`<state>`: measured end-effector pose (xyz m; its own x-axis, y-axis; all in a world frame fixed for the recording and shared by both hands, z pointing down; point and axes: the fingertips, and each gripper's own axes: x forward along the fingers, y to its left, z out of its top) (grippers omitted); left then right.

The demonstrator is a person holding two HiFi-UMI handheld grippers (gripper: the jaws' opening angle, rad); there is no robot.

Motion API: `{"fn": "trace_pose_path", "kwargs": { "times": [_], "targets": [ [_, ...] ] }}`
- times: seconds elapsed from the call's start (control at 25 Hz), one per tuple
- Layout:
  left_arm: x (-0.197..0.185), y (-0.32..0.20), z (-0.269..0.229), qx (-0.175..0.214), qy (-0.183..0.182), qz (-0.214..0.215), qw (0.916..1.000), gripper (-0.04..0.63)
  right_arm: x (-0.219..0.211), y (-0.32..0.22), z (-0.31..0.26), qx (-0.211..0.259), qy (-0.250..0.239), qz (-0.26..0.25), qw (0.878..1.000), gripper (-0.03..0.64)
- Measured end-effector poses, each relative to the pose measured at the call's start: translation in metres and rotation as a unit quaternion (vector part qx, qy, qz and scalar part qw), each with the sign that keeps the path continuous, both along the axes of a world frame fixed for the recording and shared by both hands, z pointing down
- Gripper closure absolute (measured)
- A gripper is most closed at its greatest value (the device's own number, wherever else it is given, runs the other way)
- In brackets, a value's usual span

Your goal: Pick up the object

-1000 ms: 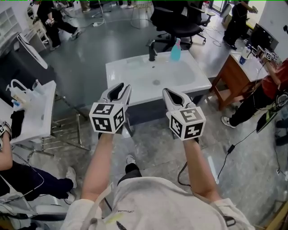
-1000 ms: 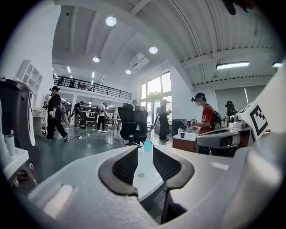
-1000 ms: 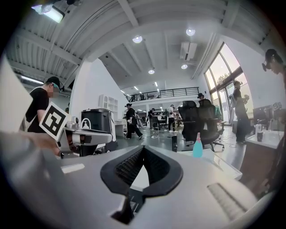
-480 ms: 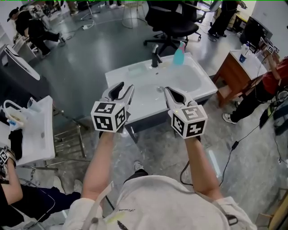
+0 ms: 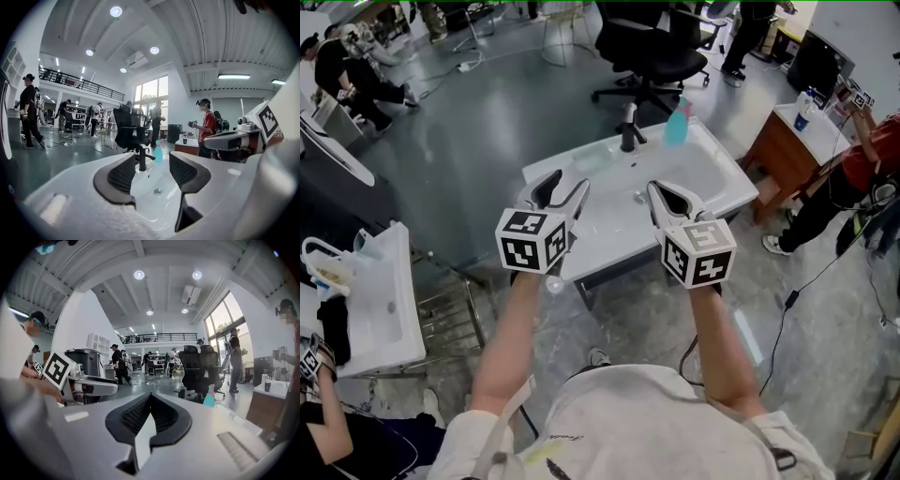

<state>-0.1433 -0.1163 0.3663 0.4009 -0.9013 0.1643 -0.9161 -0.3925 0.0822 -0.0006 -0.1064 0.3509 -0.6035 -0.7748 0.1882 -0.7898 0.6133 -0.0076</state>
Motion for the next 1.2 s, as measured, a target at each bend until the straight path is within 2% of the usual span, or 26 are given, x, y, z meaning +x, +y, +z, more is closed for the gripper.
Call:
{"fn": "trace_pose_path", "kwargs": {
  "times": [0.32, 0.68, 0.92, 1.2],
  "targets": [
    [-0.010, -0.015, 0.004, 0.001, -0.001, 0.016, 0.9999, 0.333, -0.010, -0.013, -0.002, 0.009, 0.001, 0.007, 1.000, 0.614],
    [-0.015, -0.042, 0.014, -0.004, -0.009, 0.016, 0.9998, 0.331, -0.015, -0.040, 0.003, 0.009, -0.002, 0.005, 1.000, 0.614],
    [-0.013, -0.080, 0.024, -0.005, -0.020, 0.017, 0.9996, 0.331, -0.017, -0.080, 0.010, 0.011, -0.007, -0.005, 1.000, 0.614],
    [-0.007, -0.139, 0.025, -0.007, -0.024, 0.004, 0.9997, 0.331, -0.013, -0.150, 0.010, 0.008, -0.010, -0.022, 1.000, 0.614]
  ]
}}
